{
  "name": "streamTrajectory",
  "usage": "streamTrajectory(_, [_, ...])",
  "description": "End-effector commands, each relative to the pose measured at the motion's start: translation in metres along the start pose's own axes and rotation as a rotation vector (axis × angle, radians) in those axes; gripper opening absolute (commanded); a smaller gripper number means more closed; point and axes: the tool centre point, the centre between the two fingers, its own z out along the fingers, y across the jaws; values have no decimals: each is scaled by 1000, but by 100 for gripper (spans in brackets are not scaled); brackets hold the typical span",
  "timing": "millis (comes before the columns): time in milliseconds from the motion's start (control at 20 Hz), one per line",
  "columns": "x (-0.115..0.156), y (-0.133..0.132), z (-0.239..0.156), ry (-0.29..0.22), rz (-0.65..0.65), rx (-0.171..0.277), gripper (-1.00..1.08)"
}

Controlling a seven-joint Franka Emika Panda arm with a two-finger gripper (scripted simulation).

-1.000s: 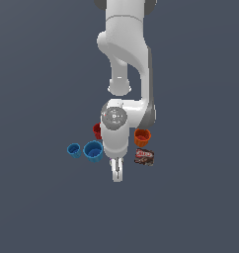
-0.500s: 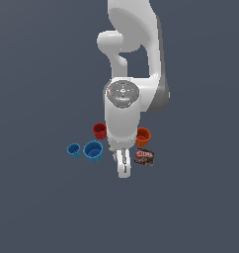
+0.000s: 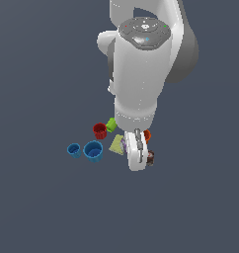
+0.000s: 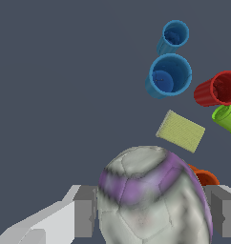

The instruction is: Pick up a designated object from a clutter of objects.

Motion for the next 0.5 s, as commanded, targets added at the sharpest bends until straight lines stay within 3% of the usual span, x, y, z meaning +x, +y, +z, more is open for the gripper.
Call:
streamTrajectory(0, [-6,-4,-27,0,0,0,-100])
streamTrajectory(450, [-24,-21,-106,-1,-1,0,-100])
